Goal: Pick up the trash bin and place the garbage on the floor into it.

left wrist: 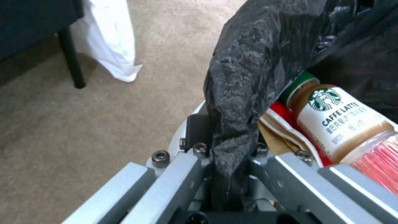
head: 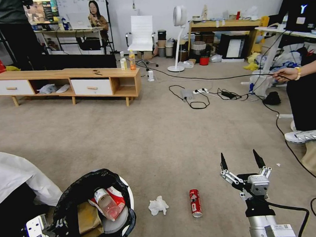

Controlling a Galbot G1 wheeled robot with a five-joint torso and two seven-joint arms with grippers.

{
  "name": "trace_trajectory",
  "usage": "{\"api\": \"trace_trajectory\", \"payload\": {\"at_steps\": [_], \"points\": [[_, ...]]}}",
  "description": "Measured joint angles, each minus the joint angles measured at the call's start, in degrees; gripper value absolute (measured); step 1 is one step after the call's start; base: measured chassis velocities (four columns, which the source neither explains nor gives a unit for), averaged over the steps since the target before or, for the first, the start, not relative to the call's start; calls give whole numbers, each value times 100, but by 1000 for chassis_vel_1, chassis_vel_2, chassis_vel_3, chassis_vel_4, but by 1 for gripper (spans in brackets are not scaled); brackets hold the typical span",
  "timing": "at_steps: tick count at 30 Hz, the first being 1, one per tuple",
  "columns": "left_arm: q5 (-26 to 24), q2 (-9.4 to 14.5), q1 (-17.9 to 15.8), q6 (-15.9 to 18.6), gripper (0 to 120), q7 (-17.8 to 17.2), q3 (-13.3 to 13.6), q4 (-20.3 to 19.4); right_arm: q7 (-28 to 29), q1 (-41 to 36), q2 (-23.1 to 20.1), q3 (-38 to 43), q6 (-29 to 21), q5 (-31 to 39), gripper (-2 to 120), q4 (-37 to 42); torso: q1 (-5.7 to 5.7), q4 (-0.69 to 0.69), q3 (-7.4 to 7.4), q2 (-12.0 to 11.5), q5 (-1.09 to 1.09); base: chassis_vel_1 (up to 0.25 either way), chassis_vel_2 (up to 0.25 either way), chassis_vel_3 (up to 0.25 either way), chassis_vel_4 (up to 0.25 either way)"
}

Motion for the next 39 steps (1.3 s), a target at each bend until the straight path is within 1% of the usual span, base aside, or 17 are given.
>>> {"api": "trace_trajectory", "payload": {"at_steps": [19, 24, 25, 26, 27, 28, 30, 31, 32, 33, 34, 35, 36, 37, 38, 39], "points": [[86, 0, -23, -55, 2, 12, 12, 81, 34, 113, -11, 1, -4, 28, 100, -123, 0, -1, 0, 1, 0, 7, 7, 11, 8], [101, 0, -40, -62, 2, 18, 15, 106, 10, 176, -77, 77, -257, 96, 100, -147, 0, 0, 0, 1, 0, 0, 0, 0, 0], [110, 0, -44, -63, 2, 22, 20, 116, 18, 201, -153, 84, -509, 202, 100, -100, 0, -1, 0, 1, 0, 0, 0, 0, 0], [110, 0, -44, -63, 2, 22, 20, 116, 18, 201, -153, 84, -509, 202, 100, -100, 0, -1, 0, 1, 0, 0, 0, 0, 0], [114, 0, -55, -64, 2, 25, 23, 122, 62, 242, -249, 80, -813, 362, 100, -33, 0, 0, 0, 1, 0, 0, 0, 0, 0], [114, 0, -55, -64, 2, 25, 23, 122, 62, 242, -249, 80, -813, 362, 100, -33, 0, 0, 0, 1, 0, 0, 0, 0, 0], [113, 0, -70, -64, 2, 28, 20, 127, 199, 326, -476, 26, -1412, 766, 100, 119, 0, -1, 0, 1, 0, 0, 0, 0, 0], [103, 3, -75, -64, 2, 28, 3, 127, 389, 410, -675, -48, -1932, 1240, 100, 232, 0, 0, 0, 0, 0, 0, 0, 0, 0], [103, 3, -75, -64, 2, 28, 3, 127, 389, 410, -675, -48, -1932, 1240, 100, 232, 0, 0, 0, 0, 0, 0, 0, 0, 0], [91, 17, -75, -64, 2, 28, -14, 124, 566, 502, -835, -107, -2338, 1689, 100, 314, 0, -1, 0, 1, 1, 0, 0, 0, 0], [91, 17, -75, -64, 2, 28, -14, 124, 566, 502, -835, -107, -2338, 1689, 100, 314, 0, -1, 0, 1, 1, 0, 0, 0, 0], [76, 40, -73, -64, 2, 28, -34, 115, 772, 628, -1032, -187, -2788, 2189, 100, 394, 0, 0, 0, 1, 0, 0, 0, 0, 0], [67, 50, -73, -64, 2, 28, -45, 110, 900, 707, -1150, -241, -3064, 2498, 100, 436, 0, 0, 0, 1, 0, 0, 0, 0, 0], [54, 61, -70, -64, 2, 28, -66, 100, 1161, 859, -1329, -357, -3512, 2995, 100, 500, 0, 0, 0, 1, 1, 0, 0, 0, 0], [54, 61, -70, -64, 2, 28, -66, 100, 1161, 859, -1329, -357, -3512, 2995, 100, 500, 0, 0, 0, 1, 1, 0, 0, 0, 0], [48, 63, -65, -64, 2, 28, -82, 96, 1488, 1050, -1485, -479, -3976, 3588, 100, 550, 0, 0, 0, 1, 0, 0, 0, 0, 0]]}}
